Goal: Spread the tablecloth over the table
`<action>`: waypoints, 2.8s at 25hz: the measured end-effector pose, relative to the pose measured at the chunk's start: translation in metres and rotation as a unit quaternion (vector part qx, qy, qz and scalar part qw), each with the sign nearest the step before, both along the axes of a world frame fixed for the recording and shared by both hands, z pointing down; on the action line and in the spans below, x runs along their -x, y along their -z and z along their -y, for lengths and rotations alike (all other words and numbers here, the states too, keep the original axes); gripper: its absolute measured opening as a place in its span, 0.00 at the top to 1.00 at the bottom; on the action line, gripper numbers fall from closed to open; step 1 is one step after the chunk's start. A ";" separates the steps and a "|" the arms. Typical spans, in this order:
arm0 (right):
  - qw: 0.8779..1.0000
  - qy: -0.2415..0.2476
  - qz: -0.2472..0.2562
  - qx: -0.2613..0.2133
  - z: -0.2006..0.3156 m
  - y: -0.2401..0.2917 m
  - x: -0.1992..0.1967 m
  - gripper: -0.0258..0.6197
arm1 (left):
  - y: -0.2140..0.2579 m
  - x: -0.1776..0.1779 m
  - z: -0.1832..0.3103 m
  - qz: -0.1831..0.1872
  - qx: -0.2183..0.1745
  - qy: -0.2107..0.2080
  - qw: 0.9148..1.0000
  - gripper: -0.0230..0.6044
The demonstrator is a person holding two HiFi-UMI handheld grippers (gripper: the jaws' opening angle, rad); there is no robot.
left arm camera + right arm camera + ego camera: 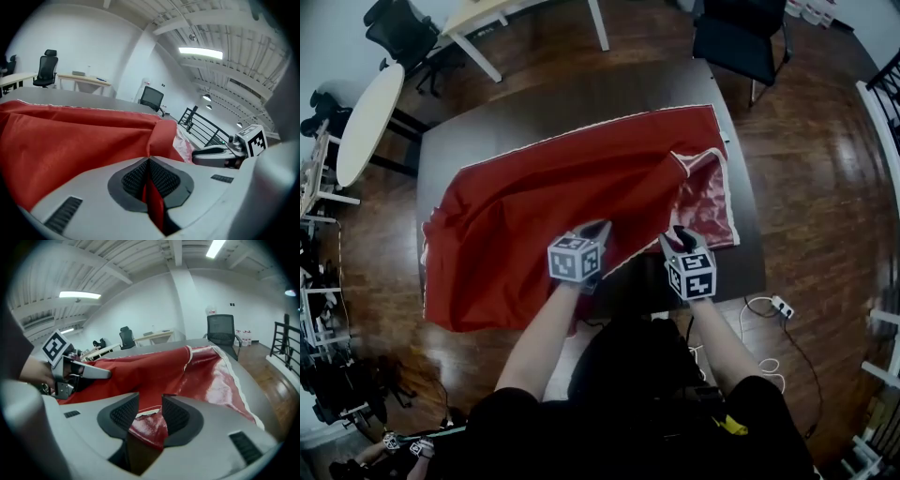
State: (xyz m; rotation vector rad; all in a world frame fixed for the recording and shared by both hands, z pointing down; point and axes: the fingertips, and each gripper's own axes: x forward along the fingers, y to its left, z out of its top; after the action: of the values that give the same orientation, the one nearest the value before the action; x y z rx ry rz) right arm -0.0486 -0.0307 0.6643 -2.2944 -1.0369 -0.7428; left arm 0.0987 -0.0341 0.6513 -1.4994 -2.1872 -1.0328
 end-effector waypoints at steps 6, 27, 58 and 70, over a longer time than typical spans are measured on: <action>0.992 -0.069 0.102 -0.028 -0.027 -0.045 0.005 0.65 | -0.014 -0.012 0.000 -0.078 0.004 -0.017 0.997 0.96; 0.973 -0.179 0.092 0.112 0.028 0.030 0.135 0.93 | 0.015 0.103 0.028 -0.084 0.063 -0.115 0.988 0.96; 0.981 -0.111 0.073 0.141 0.109 0.037 0.252 0.83 | 0.066 0.160 0.107 -0.137 0.160 0.030 0.977 0.82; 0.970 0.041 -0.051 0.234 0.117 0.109 0.115 0.95 | 0.149 0.000 0.219 -0.071 0.237 0.253 0.935 0.97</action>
State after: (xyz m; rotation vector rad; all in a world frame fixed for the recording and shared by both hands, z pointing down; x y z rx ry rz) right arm -0.1636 -0.1474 0.5557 -2.7545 -1.1705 -0.4343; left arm 0.0991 -0.2529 0.5019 -2.3601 -2.0836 -0.4966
